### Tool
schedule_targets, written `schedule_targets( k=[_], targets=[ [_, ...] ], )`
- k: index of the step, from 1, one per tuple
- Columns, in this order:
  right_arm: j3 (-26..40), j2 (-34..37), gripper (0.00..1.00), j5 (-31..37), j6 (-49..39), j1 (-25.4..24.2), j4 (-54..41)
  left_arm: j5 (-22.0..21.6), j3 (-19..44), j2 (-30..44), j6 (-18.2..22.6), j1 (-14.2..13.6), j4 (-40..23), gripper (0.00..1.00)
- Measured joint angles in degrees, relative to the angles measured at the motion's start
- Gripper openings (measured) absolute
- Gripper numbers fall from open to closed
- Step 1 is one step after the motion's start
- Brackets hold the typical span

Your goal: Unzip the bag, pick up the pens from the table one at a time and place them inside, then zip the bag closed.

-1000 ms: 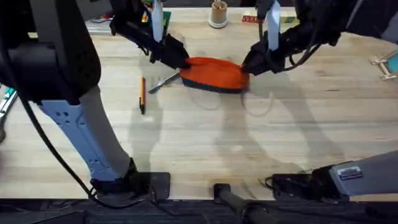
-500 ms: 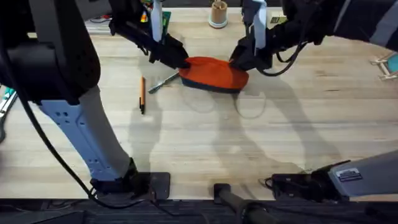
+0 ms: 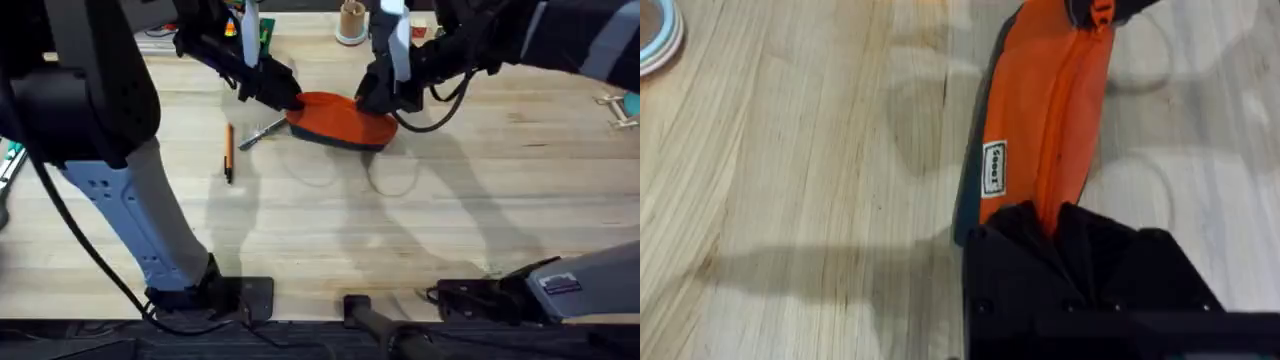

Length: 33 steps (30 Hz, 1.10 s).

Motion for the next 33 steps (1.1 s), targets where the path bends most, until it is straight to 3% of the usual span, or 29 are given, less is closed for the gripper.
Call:
schedule_targets(
  k=[33],
  targets=[
    [-0.02,2.46,0.031,1.73,1.49,6.84,14.61,-0.36,0.02,0.00,0.00,0.52,0.11,0.042]
  ],
)
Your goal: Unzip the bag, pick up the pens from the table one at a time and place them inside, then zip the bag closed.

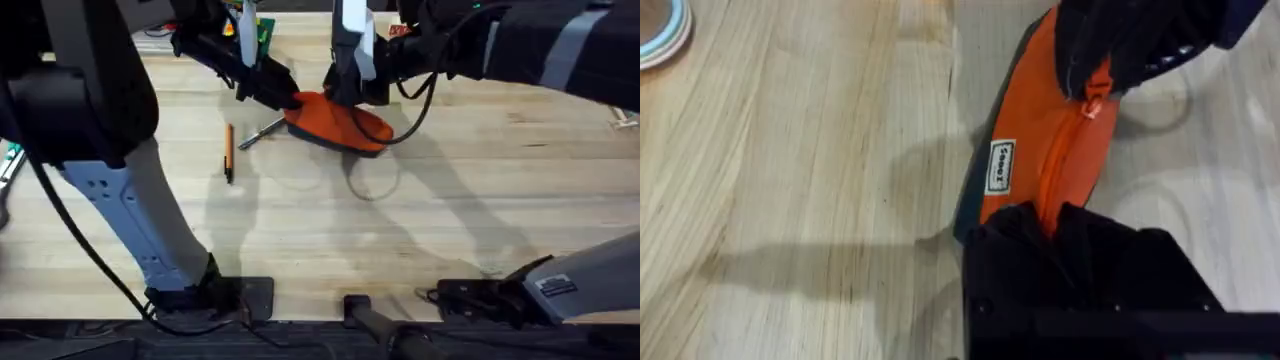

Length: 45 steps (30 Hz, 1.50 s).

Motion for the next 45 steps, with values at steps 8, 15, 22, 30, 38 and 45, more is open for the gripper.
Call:
schedule_targets(
  k=[8,15,22,30,38,45],
  targets=[
    [-0.11,0.10,0.031,0.72,2.37,0.60,2.47,-0.01,0.35,0.00,0.00,0.48,0.29,0.042],
    [-0.11,1.97,0.031,1.22,3.33,2.15,6.17,-0.36,0.35,0.00,0.00,0.52,0.29,0.042],
    [-0.11,3.99,0.031,1.03,5.63,3.12,10.73,-0.93,0.35,0.00,0.00,0.70,0.31,0.042],
    [-0.11,4.34,0.031,1.05,7.27,3.31,12.15,-1.04,0.39,0.00,0.00,1.01,0.31,0.042],
    [-0.11,4.68,0.031,1.46,8.96,4.04,13.60,-1.39,0.61,0.00,0.00,1.44,0.25,0.042],
    [-0.11,4.69,0.031,1.49,9.65,4.17,13.62,-1.50,0.61,0.00,0.00,1.44,0.16,0.042]
  ],
)
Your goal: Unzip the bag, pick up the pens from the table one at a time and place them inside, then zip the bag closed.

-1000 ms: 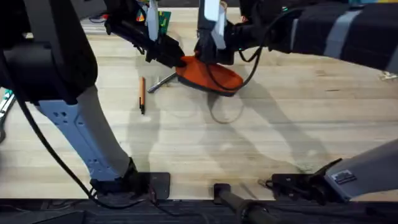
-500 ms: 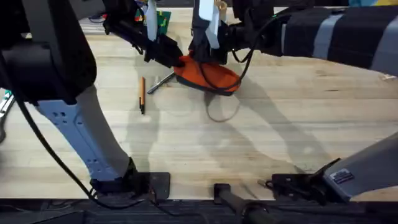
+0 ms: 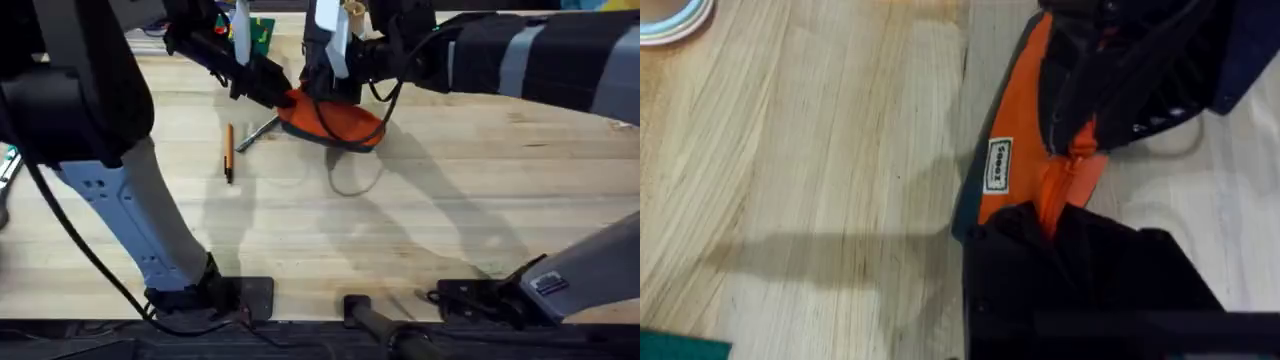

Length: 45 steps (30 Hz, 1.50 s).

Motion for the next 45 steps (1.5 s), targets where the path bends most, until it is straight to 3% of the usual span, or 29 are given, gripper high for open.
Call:
schedule_targets(
  k=[10,12,13,15,19,20,35,45],
  targets=[
    [0.00,0.00,0.034,0.00,0.61,0.00,0.00,-0.01,0.00,0.00,0.00,0.00,-0.04,0.042],
    [0.00,0.00,0.091,0.00,0.66,0.00,0.06,-0.03,0.00,0.00,0.00,0.00,-0.05,0.042],
    [0.00,0.00,0.144,-0.18,0.76,0.01,0.60,0.00,0.00,0.00,0.00,0.00,-0.09,0.042],
    [0.17,0.00,0.372,-1.94,1.26,0.65,3.20,0.35,0.00,0.00,-0.02,-0.34,-0.18,0.042],
    [1.45,-0.12,0.938,-2.88,0.96,2.21,4.79,-0.83,-0.12,0.00,0.91,-0.85,-0.76,0.042],
    [1.72,-0.15,0.982,-2.99,0.98,2.02,4.82,-0.78,-0.11,0.00,0.90,-0.87,-0.61,0.042],
    [1.77,-1.99,0.998,-2.86,1.29,2.68,2.28,0.02,-0.11,0.00,0.50,-1.11,-0.07,0.042],
    [1.77,-7.32,0.997,-2.84,1.90,2.79,-11.77,0.22,-0.11,0.00,0.44,-1.16,-0.07,0.042]
  ],
)
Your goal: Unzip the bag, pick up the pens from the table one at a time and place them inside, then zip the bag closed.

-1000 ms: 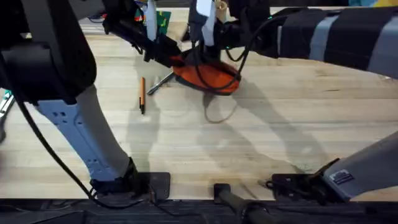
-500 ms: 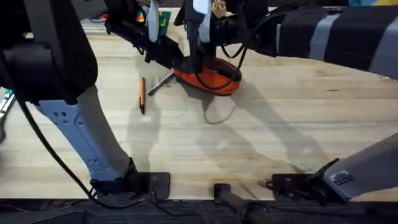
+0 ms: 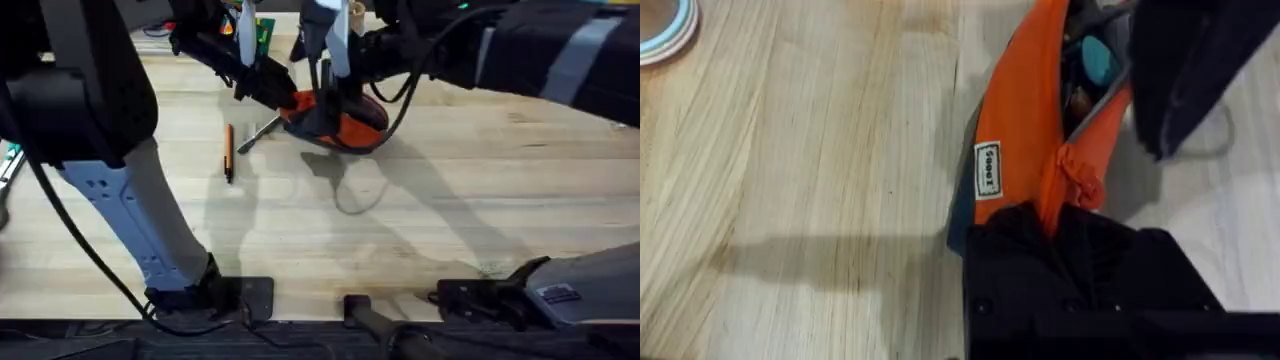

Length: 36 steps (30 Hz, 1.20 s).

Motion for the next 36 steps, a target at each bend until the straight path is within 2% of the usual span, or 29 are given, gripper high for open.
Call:
schedule_targets(
  k=[11,12,14,15,19,20,32,36],
  targets=[
    [0.00,-8.57,0.997,0.02,0.20,-3.60,-13.51,0.00,0.00,0.00,0.00,0.00,-0.18,0.043],
    [0.00,-9.51,0.997,0.02,0.21,-4.09,-14.62,0.00,0.00,0.00,0.02,0.00,-0.20,0.069],
    [0.00,-11.43,0.997,0.02,0.22,-5.18,-16.64,0.68,0.00,0.00,-0.18,-0.07,-0.29,0.195],
    [0.00,-12.34,0.998,0.02,0.22,-5.74,-17.63,1.15,0.00,0.00,-0.27,-0.24,-0.42,0.299],
    [0.00,-15.63,0.998,0.02,0.23,-7.94,-21.43,2.42,0.00,0.00,-0.31,-1.34,-0.46,0.908],
    [0.00,-16.37,0.998,0.02,0.23,-8.39,-22.15,2.64,0.00,0.00,-0.52,-1.52,-0.53,0.968],
    [0.00,-24.78,0.997,0.02,0.24,-11.36,-25.98,3.30,0.00,0.00,-0.62,-1.64,-0.58,0.992],
    [0.00,-25.93,0.996,0.01,0.24,-12.12,-28.05,3.37,0.33,0.00,-0.61,-1.22,-3.66,0.992]
  ],
)
